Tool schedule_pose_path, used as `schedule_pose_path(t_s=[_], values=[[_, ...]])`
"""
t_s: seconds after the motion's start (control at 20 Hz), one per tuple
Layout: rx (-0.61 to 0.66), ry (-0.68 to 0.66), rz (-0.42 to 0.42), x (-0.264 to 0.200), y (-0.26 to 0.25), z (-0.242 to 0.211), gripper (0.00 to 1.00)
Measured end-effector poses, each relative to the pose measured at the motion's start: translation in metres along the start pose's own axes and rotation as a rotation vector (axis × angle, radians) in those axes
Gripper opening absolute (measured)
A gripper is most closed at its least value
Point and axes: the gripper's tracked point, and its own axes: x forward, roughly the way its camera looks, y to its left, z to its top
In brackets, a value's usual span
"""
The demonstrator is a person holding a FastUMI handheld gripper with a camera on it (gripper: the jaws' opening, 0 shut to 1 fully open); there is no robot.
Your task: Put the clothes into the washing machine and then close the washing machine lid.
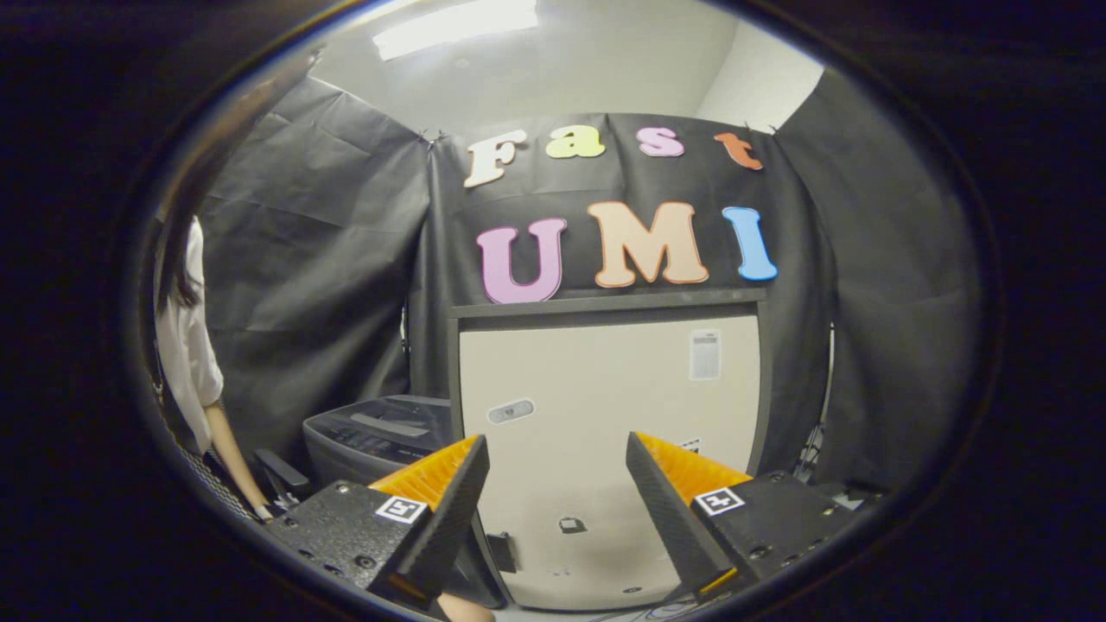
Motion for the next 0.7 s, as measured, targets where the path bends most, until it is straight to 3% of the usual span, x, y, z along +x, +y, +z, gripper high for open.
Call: schedule_pose_path(t_s=[0.7], values=[[0.04, -0.014, -0.108, -0.003, -0.011, -0.006, 0.97]])
